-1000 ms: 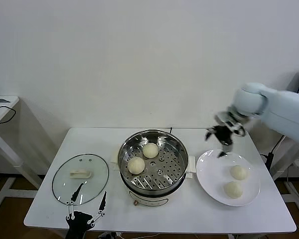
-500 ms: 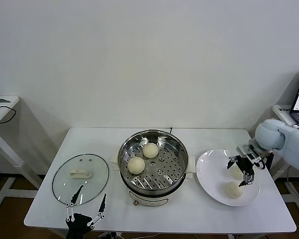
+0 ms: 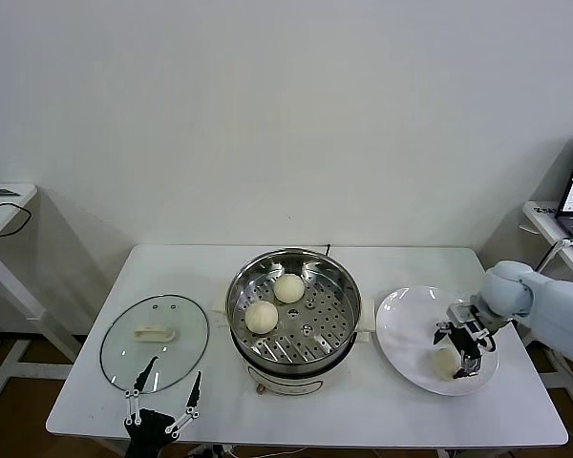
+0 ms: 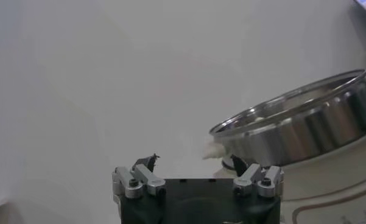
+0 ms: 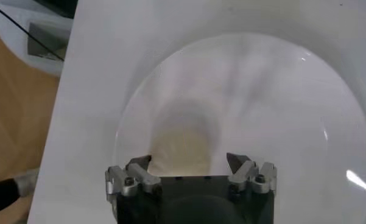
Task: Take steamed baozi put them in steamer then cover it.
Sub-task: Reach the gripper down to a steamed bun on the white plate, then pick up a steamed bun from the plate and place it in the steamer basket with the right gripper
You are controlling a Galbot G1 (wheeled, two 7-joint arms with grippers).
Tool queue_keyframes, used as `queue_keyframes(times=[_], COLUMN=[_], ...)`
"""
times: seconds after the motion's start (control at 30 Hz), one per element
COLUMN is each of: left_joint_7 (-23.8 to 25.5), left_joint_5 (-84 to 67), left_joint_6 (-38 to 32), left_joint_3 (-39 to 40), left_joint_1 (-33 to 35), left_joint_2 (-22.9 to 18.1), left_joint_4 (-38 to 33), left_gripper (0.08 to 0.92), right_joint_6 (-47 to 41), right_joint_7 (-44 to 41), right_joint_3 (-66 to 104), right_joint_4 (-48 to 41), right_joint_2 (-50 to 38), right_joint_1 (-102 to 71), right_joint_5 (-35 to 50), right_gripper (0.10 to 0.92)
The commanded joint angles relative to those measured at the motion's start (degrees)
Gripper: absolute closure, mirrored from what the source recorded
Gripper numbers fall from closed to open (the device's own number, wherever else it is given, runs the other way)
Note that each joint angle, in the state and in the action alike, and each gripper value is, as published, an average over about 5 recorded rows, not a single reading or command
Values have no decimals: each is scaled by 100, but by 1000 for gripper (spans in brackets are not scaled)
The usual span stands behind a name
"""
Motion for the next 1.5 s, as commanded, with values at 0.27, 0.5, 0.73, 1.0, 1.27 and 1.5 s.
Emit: queue_keyframes(times=[0.27,0.5,0.73,1.0,1.27,1.5], left_joint_7=[-3,-4,-5,-20,-44,-52], left_joint_5=[8,10,9,-5,-4,-15], left_joint_6=[-7,0,-3,-3,-2,-2], left_joint_3=[24,22,48,-1,-36,-63], left_joint_1=[6,16,-4,2,19,12], left_joint_2=[-25,-8,-3,11,10,16], left_joint_4=[6,-10,-32,-94,-108,-115], left_gripper=[177,177,177,177,177,177], right_joint_6=[8,640,2043,3223,3799,4070], right_joint_7=[-6,-414,-472,-219,-349,-362], right_joint_3=[287,261,-484,-1306,-1670,-1666], right_joint_4=[91,505,679,1194,1648,1873], right_joint_2=[20,204,1148,2369,2991,3172], right_joint_1=[-118,1397,3235,4165,4103,3553], right_joint_5=[-138,-169,92,248,-87,-671], right_gripper=[397,385,376,362,352,338])
